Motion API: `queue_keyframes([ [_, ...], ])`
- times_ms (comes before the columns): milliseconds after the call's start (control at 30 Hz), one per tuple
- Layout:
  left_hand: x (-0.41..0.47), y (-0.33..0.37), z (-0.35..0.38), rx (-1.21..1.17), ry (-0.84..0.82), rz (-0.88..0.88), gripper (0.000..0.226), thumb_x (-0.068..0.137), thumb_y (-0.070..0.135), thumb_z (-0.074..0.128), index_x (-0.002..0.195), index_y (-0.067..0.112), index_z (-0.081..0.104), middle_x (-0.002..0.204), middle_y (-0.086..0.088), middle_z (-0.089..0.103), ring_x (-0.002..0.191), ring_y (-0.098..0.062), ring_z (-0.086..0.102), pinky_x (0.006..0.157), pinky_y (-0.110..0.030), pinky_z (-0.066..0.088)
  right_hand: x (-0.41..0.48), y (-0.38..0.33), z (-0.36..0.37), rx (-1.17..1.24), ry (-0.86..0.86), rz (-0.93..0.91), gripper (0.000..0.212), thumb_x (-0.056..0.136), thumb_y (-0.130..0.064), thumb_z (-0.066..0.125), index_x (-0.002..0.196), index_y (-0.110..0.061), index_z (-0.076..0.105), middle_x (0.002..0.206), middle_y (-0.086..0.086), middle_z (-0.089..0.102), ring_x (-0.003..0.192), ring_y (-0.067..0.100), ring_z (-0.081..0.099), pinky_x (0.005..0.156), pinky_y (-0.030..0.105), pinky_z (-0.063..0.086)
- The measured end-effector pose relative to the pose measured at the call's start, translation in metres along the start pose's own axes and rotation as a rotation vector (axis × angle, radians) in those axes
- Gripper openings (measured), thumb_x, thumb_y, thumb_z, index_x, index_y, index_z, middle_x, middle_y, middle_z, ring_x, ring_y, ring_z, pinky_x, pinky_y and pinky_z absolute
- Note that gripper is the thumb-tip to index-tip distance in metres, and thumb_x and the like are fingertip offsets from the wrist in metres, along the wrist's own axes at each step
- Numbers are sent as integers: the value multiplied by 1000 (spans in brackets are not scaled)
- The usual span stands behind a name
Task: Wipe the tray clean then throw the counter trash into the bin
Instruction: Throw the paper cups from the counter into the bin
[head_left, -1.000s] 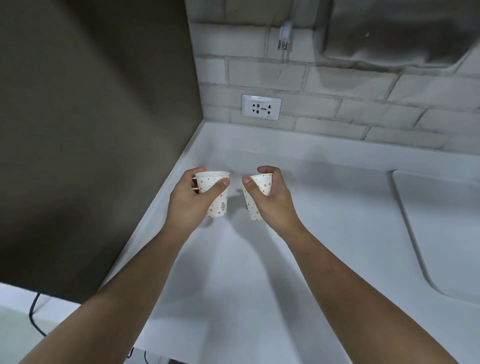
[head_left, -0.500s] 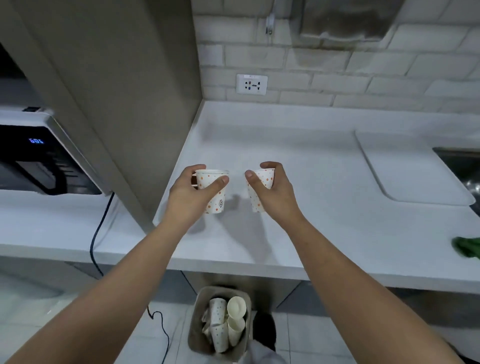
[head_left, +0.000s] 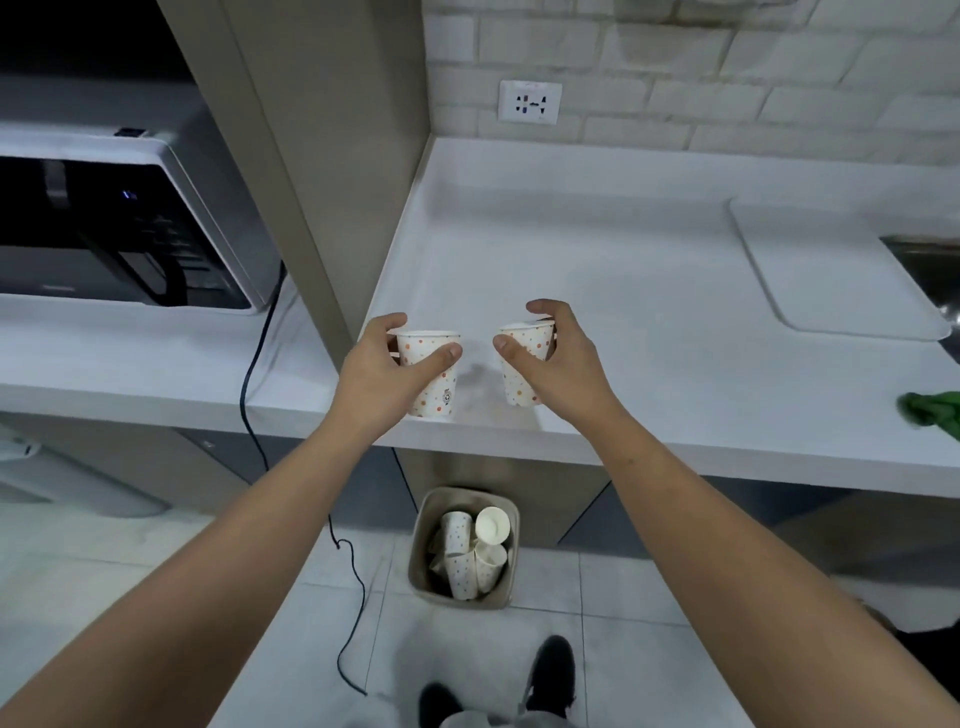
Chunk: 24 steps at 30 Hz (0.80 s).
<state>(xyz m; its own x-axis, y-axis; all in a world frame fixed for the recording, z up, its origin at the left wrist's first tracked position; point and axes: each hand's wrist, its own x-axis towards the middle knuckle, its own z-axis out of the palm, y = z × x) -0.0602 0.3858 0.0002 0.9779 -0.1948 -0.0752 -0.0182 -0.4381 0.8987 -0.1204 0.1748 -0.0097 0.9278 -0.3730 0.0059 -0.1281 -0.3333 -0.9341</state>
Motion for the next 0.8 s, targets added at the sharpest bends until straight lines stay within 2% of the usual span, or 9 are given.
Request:
queue_keyframes([
  [100,-7,-13,-2,50,-21,4,86,79,56,81,151,29,42,127,4,57,102,-4,61,71,-12,43,-9,12,6,-13,-14,-58,62,85,-50,75,136,-35,44,125,-6,51,109,13,58,80,23,54],
  [200,-20,-28,-2,144,-91,0,79,81,53,81,148,30,46,124,4,58,98,-2,61,69,-13,44,-25,28,13,-42,-46,-78,62,87,-45,74,139,-32,43,129,-6,47,116,12,53,85,19,48],
  [333,-34,-52,3,322,-162,0,73,76,59,79,138,27,58,127,8,60,115,-9,59,91,-25,46,-50,54,21,-135,-98,-143,60,88,-42,72,139,-28,44,128,-8,45,122,7,48,97,32,49],
  [400,-42,-65,8,372,-213,-3,69,71,64,76,128,28,65,119,9,64,116,-10,59,96,-30,48,-63,69,23,-190,-119,-153,60,87,-43,71,139,-29,44,125,-8,45,122,11,47,99,36,48],
  [533,-55,-79,18,396,-275,24,40,79,47,81,112,26,71,102,14,65,108,-11,55,88,-30,46,-87,94,29,-257,-164,-139,58,88,-42,70,138,-29,44,123,-6,45,116,9,47,96,27,42],
  [600,-58,-88,21,427,-286,-7,49,77,51,81,118,28,69,107,10,64,106,-12,57,84,-28,44,-95,107,32,-296,-197,-119,58,89,-43,69,138,-26,44,130,-4,46,120,5,43,98,22,37],
  [700,-60,-107,27,458,-294,-77,68,71,58,82,131,30,64,122,9,62,112,-13,58,91,-31,48,-103,129,40,-318,-236,-68,64,89,-46,67,144,-26,42,139,-6,43,131,7,40,107,23,34],
  [800,-59,-122,38,513,-296,-102,62,73,51,84,128,31,63,117,7,57,111,-15,56,89,-33,46,-105,155,53,-337,-260,-8,64,88,-46,68,143,-26,42,136,-7,42,128,12,43,109,32,40],
])
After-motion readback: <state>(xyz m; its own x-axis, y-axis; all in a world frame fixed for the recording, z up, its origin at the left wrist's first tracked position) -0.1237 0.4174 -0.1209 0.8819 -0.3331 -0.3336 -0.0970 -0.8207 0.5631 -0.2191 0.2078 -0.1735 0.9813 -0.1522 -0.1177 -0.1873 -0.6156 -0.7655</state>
